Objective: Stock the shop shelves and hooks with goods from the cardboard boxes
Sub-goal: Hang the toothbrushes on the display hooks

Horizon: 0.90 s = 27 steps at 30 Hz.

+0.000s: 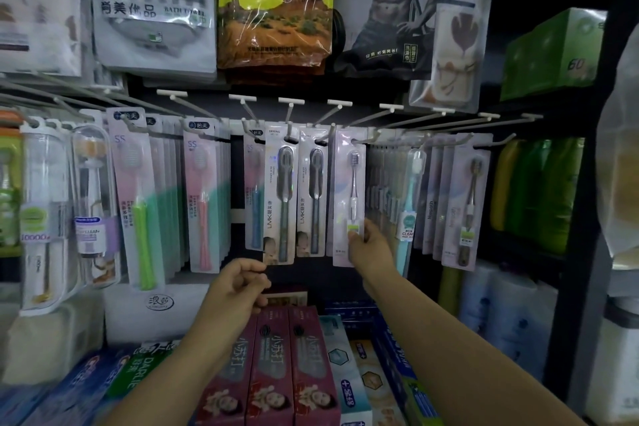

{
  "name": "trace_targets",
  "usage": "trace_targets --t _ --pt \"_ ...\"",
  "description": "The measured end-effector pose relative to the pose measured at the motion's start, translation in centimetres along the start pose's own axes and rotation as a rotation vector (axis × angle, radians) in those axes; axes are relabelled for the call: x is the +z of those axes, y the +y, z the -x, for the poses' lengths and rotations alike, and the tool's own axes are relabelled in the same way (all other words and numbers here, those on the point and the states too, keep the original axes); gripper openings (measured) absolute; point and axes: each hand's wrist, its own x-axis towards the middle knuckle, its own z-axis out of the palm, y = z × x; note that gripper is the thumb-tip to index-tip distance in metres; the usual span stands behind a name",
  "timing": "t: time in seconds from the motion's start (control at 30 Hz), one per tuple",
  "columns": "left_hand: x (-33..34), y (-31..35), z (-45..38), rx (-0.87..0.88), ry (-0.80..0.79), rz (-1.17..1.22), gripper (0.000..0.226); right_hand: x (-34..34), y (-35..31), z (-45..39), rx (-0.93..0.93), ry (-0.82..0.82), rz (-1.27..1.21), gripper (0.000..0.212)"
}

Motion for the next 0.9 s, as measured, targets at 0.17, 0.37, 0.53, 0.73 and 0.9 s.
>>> trace_targets --t 0.17,0.37,0.53,0.73,0.9 --pt "-1.0 -0.2 0.5 -0.012 0.012 -0.010 0.013 0.6 1.2 -0.7 0.044 0.026 -0.004 0.032" --pt "-1.7 -0.4 1.9 -0.037 0.022 -0.029 0.013 0.4 3.9 1.2 0.220 0.007 0.132 0.054" --pt "-1.3 -0.1 5.1 -0.016 0.015 -0.044 0.011 -2.6 5.1 7.3 0.116 -0.034 0.176 0.038" --pt "1.4 -1.2 12.0 -0.055 0.009 -0.065 0.012 -8.2 6.9 15.4 0.025 -0.069 0.177 0.017" --pt "4.1 -4.1 19.4 -0.200 -0.045 -0.056 0.012 -13.0 10.0 22.4 0.030 -0.141 0.200 0.012"
